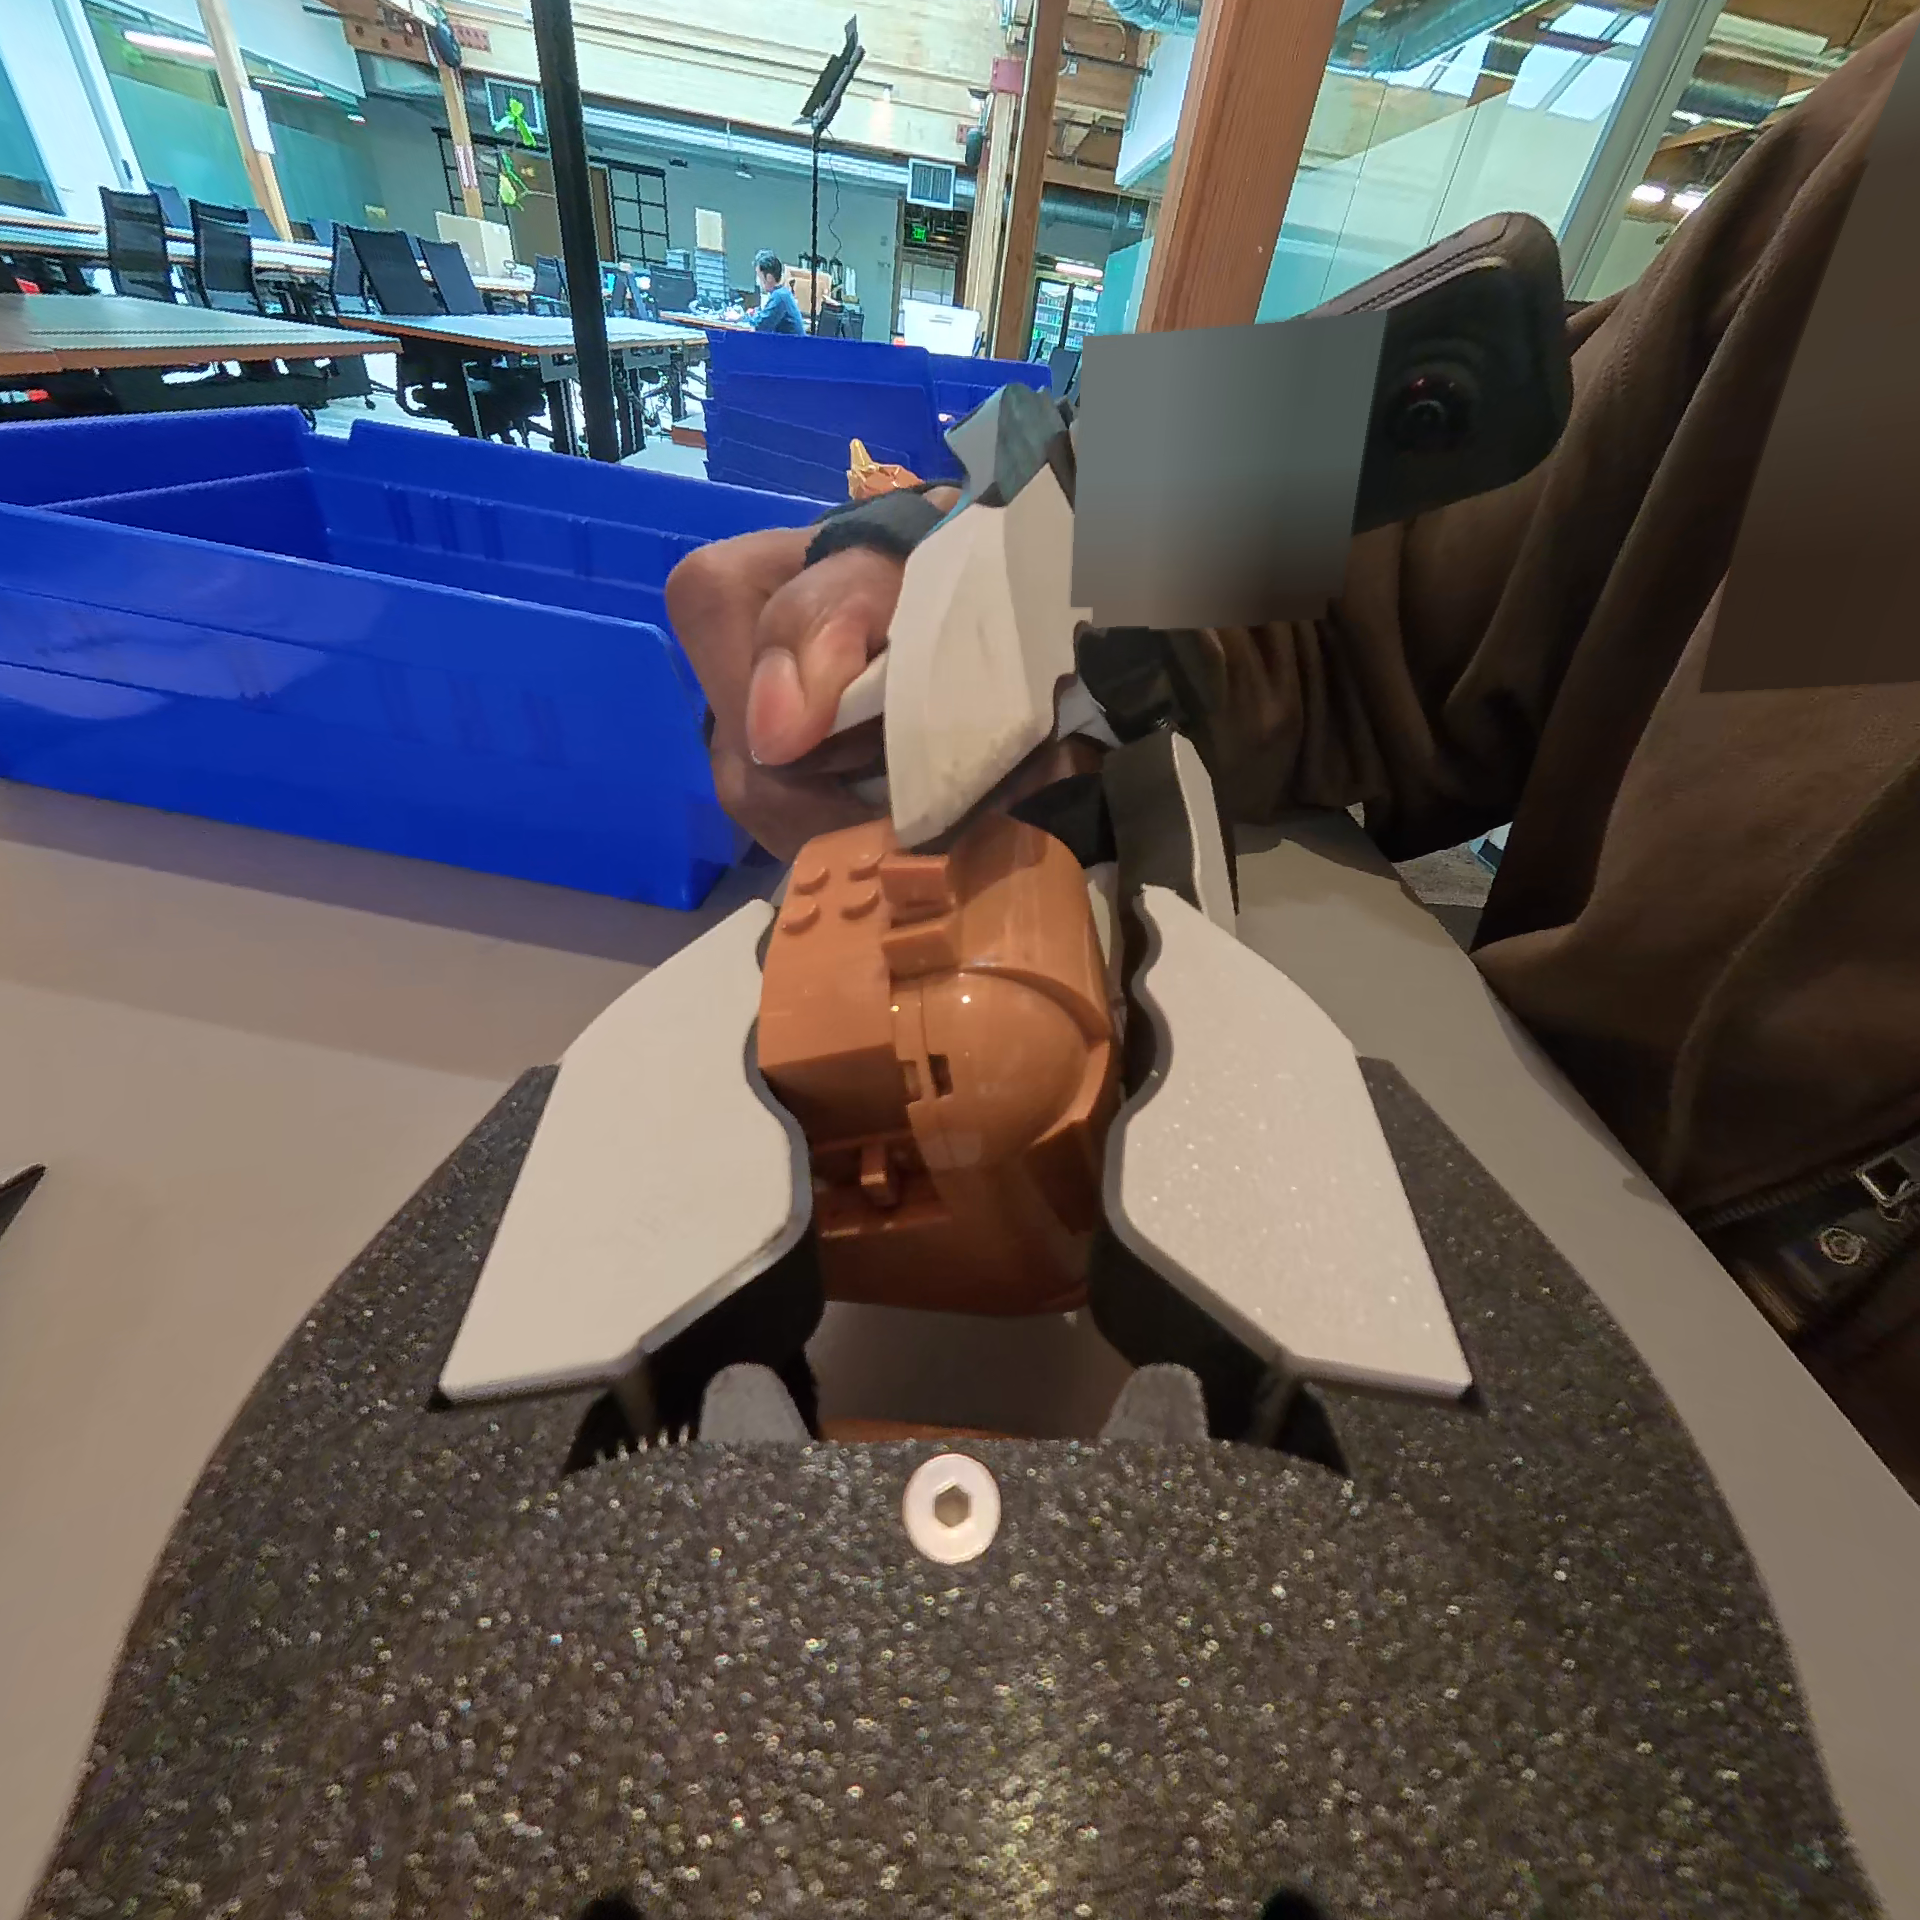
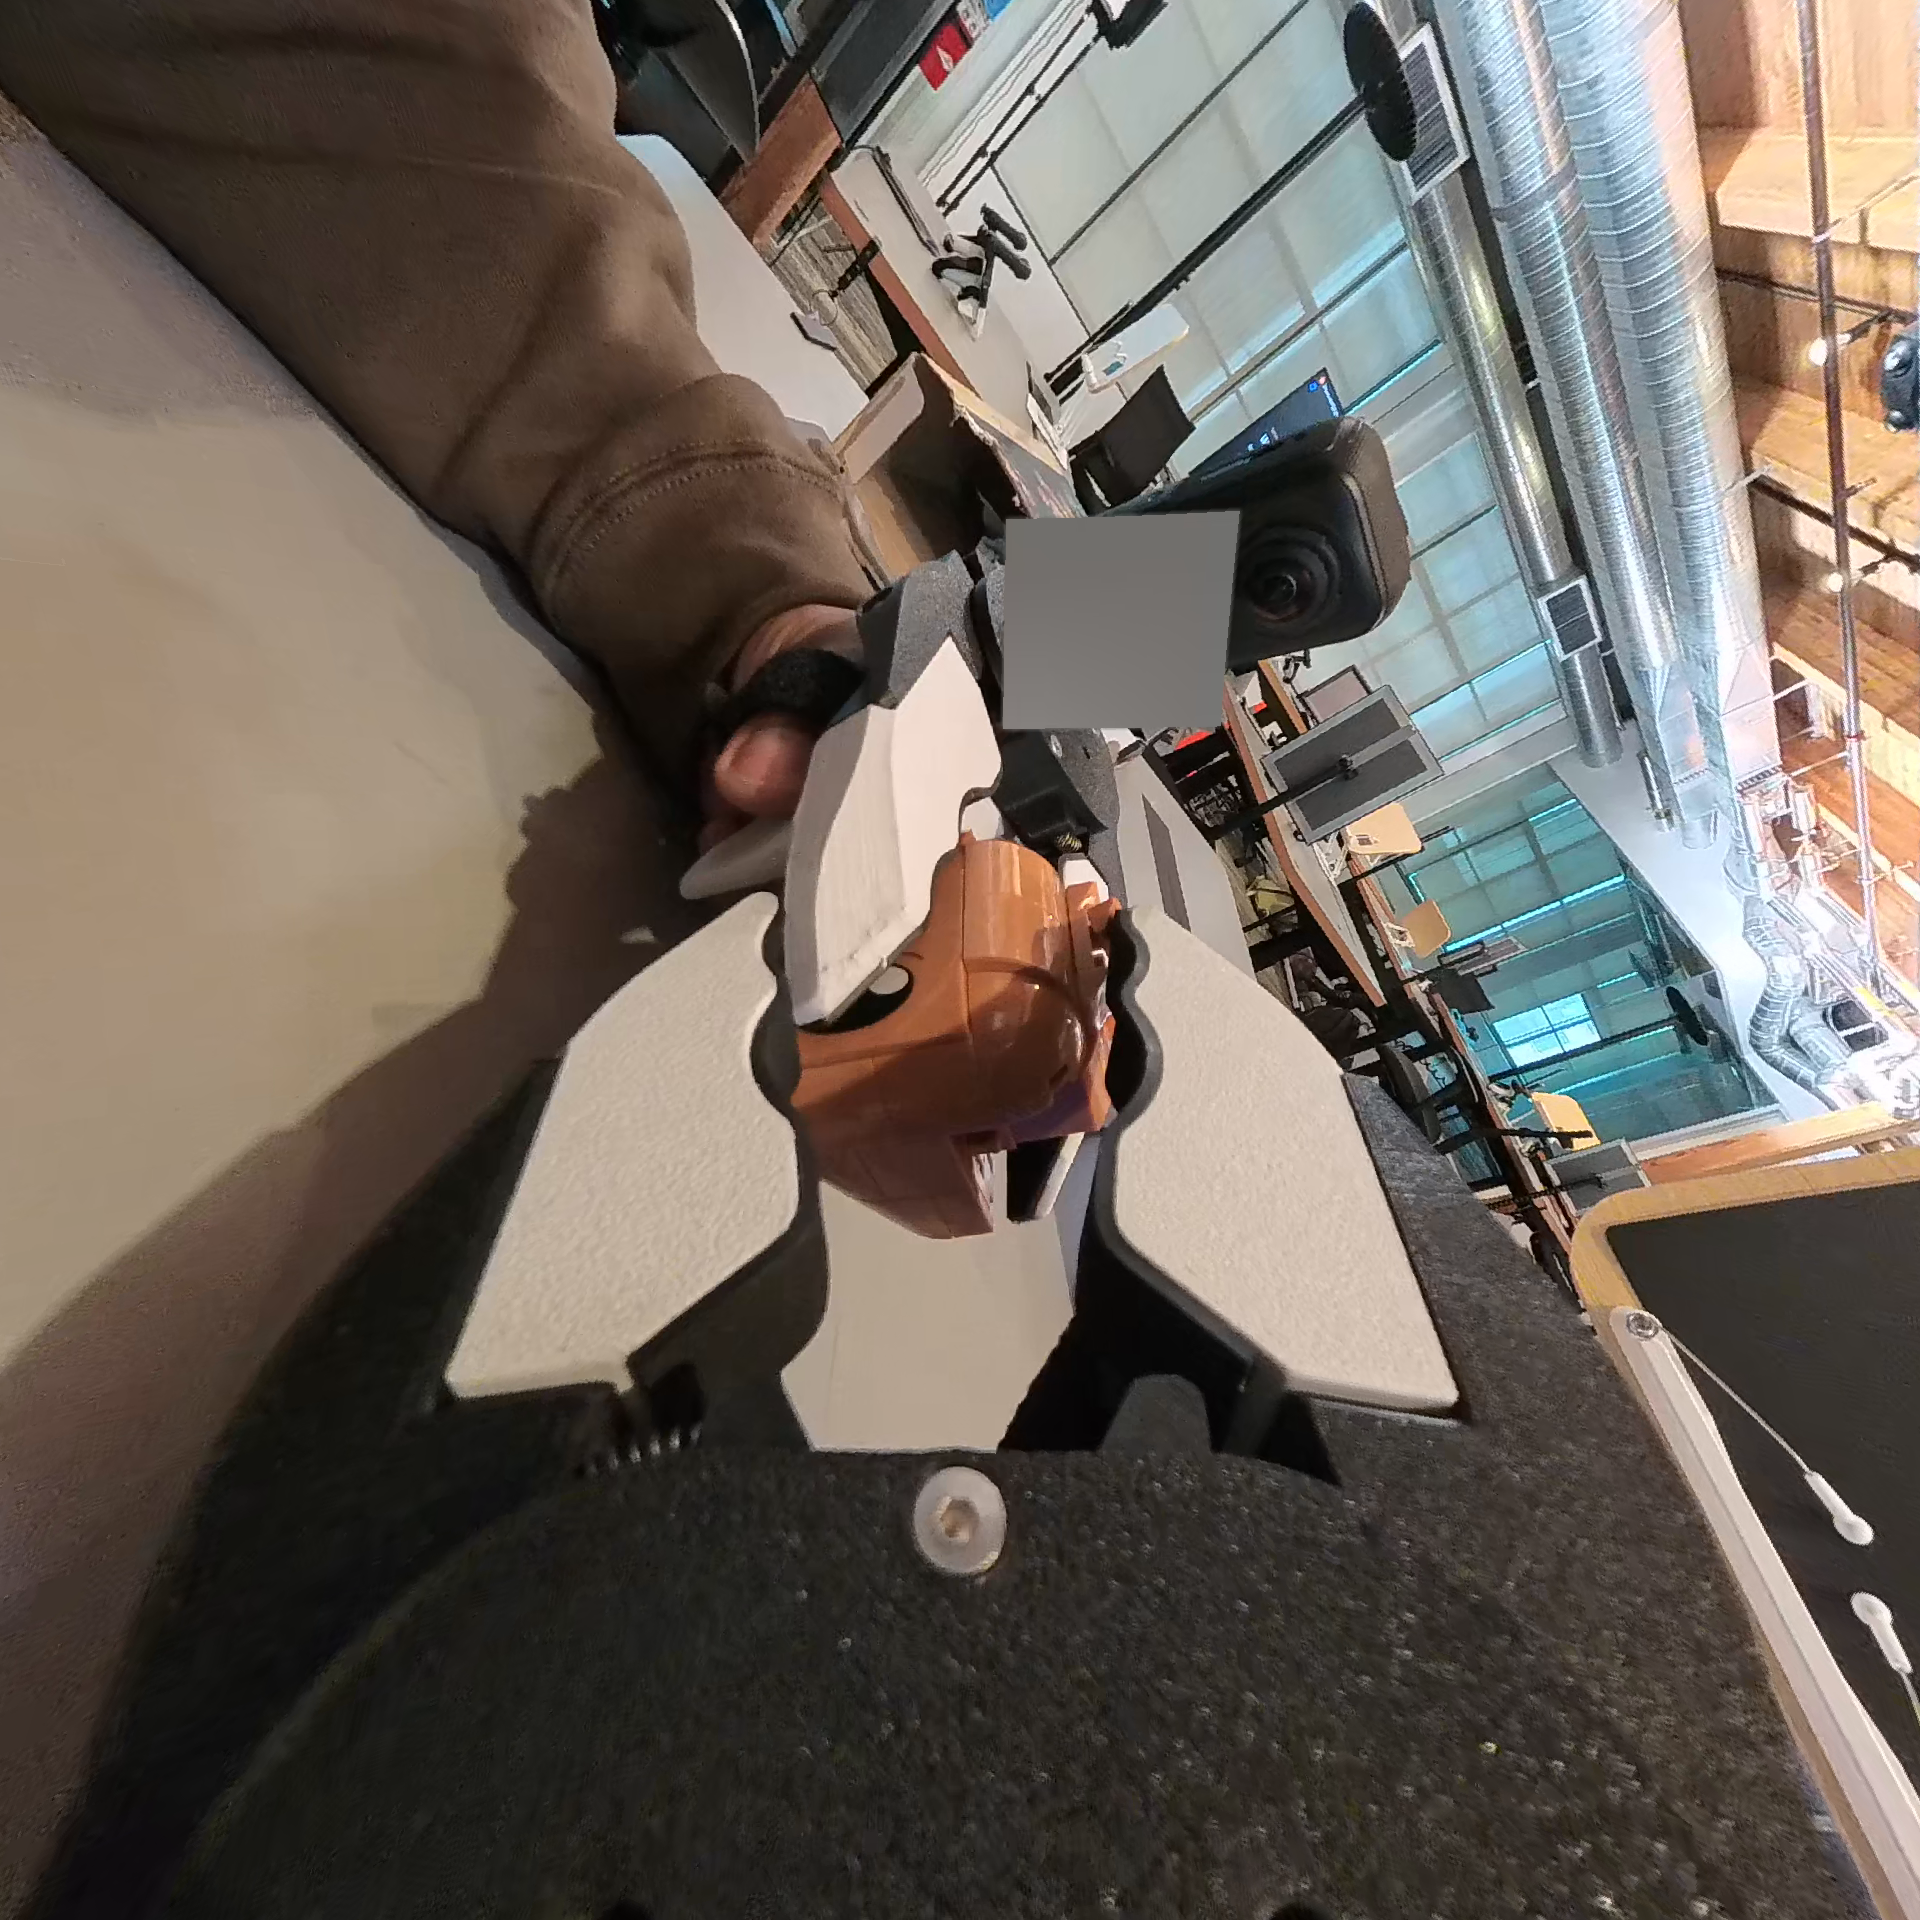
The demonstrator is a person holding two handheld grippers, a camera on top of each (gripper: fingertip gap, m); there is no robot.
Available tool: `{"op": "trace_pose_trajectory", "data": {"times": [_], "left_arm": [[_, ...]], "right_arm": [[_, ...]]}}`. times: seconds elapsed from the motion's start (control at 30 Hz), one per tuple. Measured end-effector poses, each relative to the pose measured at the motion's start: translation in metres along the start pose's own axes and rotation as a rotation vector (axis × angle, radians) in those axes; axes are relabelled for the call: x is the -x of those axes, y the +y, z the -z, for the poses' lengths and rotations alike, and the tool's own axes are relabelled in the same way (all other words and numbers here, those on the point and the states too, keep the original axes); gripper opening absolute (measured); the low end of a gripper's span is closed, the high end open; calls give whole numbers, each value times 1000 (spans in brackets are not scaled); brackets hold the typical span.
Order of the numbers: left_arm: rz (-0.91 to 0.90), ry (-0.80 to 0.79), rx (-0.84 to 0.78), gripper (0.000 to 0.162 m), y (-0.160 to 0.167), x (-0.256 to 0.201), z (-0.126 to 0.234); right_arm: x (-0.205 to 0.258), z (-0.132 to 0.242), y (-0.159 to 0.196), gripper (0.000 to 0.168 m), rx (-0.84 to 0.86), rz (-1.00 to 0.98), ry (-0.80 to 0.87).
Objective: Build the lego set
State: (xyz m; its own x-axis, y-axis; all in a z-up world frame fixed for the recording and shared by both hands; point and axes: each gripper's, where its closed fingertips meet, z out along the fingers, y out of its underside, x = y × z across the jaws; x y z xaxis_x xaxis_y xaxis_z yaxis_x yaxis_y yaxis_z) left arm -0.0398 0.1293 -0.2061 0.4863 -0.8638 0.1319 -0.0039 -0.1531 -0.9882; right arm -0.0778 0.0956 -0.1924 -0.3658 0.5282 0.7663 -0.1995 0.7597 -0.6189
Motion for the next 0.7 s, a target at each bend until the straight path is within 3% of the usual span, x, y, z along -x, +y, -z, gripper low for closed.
{"op": "trace_pose_trajectory", "data": {"times": [0.43,0.7], "left_arm": [[4,7,-22,60,-3,-1,0],[-8,15,-17,60,-3,-3,0]], "right_arm": [[-3,0,-3,60,-7,8,34],[0,-2,-1,75,16,30,9]]}}
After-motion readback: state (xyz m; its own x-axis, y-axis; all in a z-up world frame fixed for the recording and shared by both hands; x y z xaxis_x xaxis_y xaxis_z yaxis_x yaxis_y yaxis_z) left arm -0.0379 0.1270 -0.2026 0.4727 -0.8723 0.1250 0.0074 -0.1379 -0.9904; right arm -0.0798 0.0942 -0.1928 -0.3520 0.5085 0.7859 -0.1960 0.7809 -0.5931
